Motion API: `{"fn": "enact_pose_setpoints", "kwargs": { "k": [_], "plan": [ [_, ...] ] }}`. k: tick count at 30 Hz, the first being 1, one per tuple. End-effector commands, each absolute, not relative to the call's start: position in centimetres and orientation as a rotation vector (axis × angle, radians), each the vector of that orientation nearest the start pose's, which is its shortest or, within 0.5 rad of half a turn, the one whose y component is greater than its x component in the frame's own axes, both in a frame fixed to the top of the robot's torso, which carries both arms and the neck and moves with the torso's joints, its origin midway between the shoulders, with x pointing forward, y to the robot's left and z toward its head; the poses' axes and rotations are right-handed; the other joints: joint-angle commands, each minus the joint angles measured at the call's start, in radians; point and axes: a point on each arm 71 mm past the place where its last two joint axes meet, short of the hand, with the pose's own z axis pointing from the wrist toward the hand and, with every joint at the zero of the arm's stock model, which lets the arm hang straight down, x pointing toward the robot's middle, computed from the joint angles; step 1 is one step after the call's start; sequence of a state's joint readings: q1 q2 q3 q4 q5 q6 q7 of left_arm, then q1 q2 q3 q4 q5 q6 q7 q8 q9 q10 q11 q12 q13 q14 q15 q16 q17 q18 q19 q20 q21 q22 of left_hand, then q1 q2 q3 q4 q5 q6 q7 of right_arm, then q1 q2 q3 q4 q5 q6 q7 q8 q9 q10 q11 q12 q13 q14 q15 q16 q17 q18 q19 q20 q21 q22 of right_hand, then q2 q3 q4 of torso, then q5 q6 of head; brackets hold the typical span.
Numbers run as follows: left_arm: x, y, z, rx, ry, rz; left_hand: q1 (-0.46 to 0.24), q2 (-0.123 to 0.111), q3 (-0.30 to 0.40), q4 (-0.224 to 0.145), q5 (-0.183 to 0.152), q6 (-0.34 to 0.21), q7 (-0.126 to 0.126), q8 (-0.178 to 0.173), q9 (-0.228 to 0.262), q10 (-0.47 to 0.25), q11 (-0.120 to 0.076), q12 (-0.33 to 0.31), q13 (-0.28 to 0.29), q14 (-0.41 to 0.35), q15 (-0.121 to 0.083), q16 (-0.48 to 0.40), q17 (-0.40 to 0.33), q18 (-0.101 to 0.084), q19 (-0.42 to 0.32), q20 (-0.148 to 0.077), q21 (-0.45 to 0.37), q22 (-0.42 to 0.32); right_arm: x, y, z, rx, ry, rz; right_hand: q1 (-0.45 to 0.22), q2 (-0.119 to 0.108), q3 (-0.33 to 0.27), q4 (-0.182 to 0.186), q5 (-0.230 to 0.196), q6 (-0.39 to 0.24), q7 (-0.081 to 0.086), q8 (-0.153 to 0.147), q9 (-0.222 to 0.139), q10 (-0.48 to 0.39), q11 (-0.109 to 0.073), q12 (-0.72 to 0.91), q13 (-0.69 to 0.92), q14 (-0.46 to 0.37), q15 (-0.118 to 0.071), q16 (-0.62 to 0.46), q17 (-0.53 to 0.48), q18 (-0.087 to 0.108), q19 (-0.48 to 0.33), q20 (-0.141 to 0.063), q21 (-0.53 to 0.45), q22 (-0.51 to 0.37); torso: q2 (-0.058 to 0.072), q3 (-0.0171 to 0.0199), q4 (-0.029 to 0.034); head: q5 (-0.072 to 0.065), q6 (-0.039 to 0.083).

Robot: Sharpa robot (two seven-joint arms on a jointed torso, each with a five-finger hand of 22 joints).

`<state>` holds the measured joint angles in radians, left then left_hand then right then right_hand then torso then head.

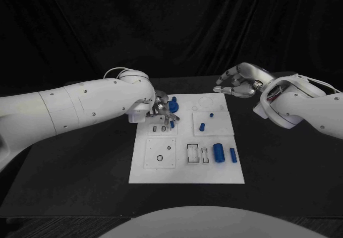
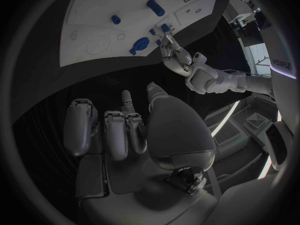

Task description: Assemble the parts on the task board

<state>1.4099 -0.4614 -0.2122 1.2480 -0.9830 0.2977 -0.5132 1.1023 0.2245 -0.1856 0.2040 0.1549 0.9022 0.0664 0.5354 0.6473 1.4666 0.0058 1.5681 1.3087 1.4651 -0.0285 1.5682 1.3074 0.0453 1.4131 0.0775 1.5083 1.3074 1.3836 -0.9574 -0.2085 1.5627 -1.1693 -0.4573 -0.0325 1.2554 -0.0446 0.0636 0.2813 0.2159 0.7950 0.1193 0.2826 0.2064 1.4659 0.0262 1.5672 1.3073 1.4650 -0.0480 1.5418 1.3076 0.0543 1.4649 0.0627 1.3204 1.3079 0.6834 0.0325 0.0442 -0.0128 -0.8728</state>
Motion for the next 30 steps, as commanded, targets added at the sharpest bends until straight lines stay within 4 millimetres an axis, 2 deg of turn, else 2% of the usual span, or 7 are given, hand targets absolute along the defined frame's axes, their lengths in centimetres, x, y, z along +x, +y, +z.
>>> {"fn": "enact_pose_setpoints", "kwargs": {
  "k": [1,13,20,27,30],
  "plan": [
    [52.17,10.02,-19.81,0.129,2.438,-0.385,0.006,0.002,0.006,-0.001,0.003,0.004,-0.003,-0.003,0.001,0.104,-0.003,0.003,0.262,0.106,-0.007,0.003,0.263,-0.003,-0.008,0.0,-0.005,0.126,48.77,-25.3,-15.01,0.076,1.594,0.677,0.006,0.005,0.001,-0.007,0.005,0.009,-0.001,0.005,-0.001,0.105,0.006,0.004,0.263,0.098,0.009,-0.002,0.229,0.005,0.004,0.005,-0.006,0.184,0.001,-0.0006,0.0002,0.0,0.0],
    [52.13,10.03,-20.24,0.132,2.453,-0.38,0.006,0.003,0.014,-0.005,0.008,0.003,-0.003,-0.014,0.004,0.104,-0.003,0.003,0.262,0.106,-0.007,0.003,0.263,-0.002,-0.013,0.0,-0.008,0.121,48.78,-25.34,-15.16,0.077,1.599,0.676,0.006,0.005,0.001,-0.007,0.005,0.009,-0.001,0.005,-0.001,0.105,0.006,0.004,0.263,0.098,0.009,-0.002,0.229,0.005,0.004,0.005,-0.006,0.184,-0.001,0.0,0.0017,-0.003,0.0],
    [52.14,9.89,-20.4,0.133,2.454,-0.388,0.013,0.002,0.032,-0.022,0.019,0.006,-0.003,-0.032,0.013,0.104,-0.004,0.003,0.262,0.106,-0.008,0.003,0.263,-0.001,-0.015,-0.001,-0.011,0.119,48.78,-25.33,-15.18,0.077,1.6,0.675,0.007,0.005,0.0,-0.008,0.006,0.01,0.0,0.005,-0.001,0.105,0.006,0.004,0.263,0.097,0.01,-0.004,0.226,0.005,0.003,0.006,-0.009,0.183,-0.001,-0.0001,0.0012,-0.004,0.0],
    [52.24,9.71,-20.52,0.136,2.453,-0.401,0.023,0.003,0.058,-0.043,0.039,0.011,-0.004,-0.052,0.024,0.104,-0.004,0.003,0.262,0.106,-0.009,0.003,0.263,-0.001,-0.017,-0.001,-0.014,0.118,48.79,-25.35,-15.2,0.077,1.603,0.674,0.012,0.006,0.001,-0.011,0.007,0.012,0.0,0.006,-0.001,0.105,0.008,0.004,0.263,0.096,0.011,-0.008,0.222,0.007,0.0,0.006,-0.017,0.181,-0.001,-0.0001,0.0013,-0.005,0.0],
    [52.31,9.61,-20.59,0.136,2.451,-0.407,0.032,0.001,0.08,-0.061,0.057,0.014,-0.006,-0.067,0.033,0.104,-0.005,0.003,0.262,0.106,-0.01,0.003,0.263,0.0,-0.018,-0.002,-0.017,0.118,48.8,-25.33,-15.21,0.077,1.604,0.674,0.018,0.005,0.001,-0.015,0.007,0.013,0.001,0.006,-0.001,0.105,0.008,0.004,0.263,0.095,0.012,-0.011,0.219,0.009,-0.003,0.007,-0.025,0.178,-0.002,-0.0001,0.0007,-0.007,0.0]
  ]
}}
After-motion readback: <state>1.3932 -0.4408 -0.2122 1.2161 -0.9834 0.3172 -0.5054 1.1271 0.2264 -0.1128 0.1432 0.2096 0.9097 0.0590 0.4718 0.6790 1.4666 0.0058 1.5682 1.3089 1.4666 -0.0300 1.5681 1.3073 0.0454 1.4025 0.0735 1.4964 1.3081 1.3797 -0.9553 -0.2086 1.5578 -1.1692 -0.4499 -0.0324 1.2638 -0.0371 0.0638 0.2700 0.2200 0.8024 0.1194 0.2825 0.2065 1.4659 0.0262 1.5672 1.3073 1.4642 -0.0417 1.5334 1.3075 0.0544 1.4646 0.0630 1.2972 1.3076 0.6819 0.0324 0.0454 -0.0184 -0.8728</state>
